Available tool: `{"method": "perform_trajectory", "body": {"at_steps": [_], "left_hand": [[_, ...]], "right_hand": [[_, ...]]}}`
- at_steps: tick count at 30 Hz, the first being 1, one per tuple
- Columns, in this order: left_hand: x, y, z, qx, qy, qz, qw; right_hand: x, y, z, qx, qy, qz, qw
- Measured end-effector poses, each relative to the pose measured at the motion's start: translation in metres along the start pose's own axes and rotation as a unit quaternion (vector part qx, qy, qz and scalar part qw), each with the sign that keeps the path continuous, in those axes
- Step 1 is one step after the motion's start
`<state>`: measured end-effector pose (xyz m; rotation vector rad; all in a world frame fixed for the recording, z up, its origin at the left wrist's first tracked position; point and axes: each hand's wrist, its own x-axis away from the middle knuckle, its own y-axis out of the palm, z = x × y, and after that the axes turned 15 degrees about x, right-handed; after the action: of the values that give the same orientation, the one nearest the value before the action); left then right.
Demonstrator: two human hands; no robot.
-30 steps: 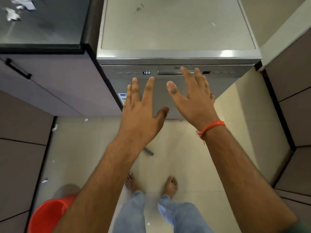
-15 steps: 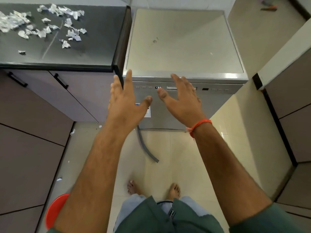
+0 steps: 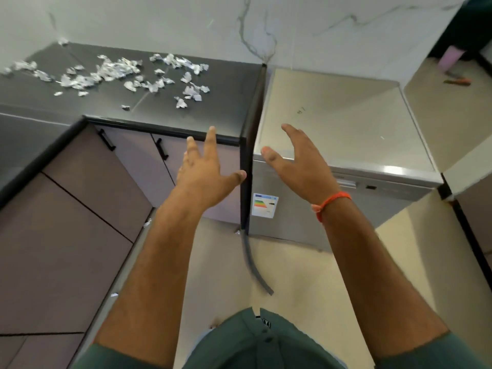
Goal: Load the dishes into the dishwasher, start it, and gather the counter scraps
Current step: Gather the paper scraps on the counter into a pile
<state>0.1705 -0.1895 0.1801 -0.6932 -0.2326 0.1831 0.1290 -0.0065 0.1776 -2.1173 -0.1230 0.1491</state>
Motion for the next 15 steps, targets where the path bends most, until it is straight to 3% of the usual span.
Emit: {"method": "perform_trajectory", "body": {"at_steps": [15], "left_hand": [[-0.036, -0.097, -0.056, 0.069, 0.019, 0.073, 0.995]], "right_hand": [[-0.055, 0.053, -0.102, -0.022, -0.087, 0.006, 0.996]]}}
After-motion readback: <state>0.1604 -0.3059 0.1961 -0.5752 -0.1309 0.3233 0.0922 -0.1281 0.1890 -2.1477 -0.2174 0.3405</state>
